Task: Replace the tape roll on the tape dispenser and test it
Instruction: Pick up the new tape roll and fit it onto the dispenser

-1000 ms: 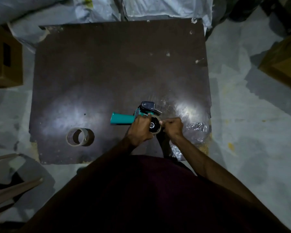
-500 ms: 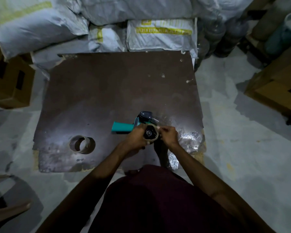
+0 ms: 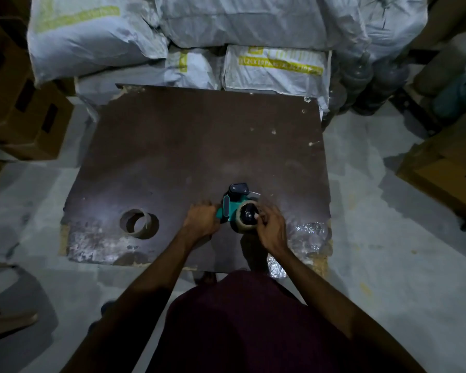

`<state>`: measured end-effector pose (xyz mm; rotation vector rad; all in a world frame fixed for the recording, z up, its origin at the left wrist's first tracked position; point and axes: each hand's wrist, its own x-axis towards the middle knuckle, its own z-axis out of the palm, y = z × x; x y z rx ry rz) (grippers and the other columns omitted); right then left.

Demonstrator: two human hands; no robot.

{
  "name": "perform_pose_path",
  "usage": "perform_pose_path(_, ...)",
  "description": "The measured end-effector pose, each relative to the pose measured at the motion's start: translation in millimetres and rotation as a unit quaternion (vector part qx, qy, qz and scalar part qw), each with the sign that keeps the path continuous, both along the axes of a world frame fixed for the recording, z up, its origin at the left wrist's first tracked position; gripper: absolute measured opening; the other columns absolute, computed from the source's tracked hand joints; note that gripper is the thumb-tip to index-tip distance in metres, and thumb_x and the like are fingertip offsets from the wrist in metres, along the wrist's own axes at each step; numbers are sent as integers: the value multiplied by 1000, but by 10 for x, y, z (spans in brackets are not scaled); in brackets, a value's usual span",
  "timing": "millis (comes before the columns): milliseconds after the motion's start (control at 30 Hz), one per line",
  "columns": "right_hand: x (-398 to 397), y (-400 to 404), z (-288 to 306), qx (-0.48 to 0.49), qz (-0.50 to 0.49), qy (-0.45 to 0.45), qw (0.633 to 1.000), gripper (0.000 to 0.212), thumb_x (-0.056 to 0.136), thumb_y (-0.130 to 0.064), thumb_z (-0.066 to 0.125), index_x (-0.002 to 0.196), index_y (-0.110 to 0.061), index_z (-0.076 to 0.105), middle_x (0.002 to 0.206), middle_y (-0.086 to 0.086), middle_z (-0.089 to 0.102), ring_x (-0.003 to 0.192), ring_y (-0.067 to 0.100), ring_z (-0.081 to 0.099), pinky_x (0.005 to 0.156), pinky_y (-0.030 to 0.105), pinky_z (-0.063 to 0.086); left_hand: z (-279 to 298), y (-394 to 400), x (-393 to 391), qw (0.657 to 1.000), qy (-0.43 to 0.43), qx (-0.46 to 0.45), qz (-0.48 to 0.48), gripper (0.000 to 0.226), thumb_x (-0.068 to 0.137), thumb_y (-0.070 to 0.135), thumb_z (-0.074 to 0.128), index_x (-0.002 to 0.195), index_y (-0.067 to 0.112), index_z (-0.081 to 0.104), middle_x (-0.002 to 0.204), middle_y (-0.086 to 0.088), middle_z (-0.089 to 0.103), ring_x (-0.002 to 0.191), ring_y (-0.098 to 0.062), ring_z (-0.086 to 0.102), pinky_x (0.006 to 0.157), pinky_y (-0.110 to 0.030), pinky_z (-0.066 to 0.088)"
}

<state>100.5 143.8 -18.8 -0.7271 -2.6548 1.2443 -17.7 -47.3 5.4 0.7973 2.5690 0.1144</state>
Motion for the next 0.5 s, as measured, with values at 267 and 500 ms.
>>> perform_pose_path(267,18,-83,-118,63,75,-66,993,40,97,-18,54,136,-25,60,128,8,62,113,27,60,85,30,49,-81,103,279,991,-85,53,86,36,86,35,69,115,13,69,105,-11,74,97,-33,70,75,-36,51)
perform_pose_path(500,-49,-127,-103,43,86,-72,993,43,98,-23,57,141,-20,54,126,14,61,115,30,57,91,33,44,-420,111,577,898,-313,217,221,5,83,23,74,80,20,73,76,3,75,71,-16,74,71,-37,64)
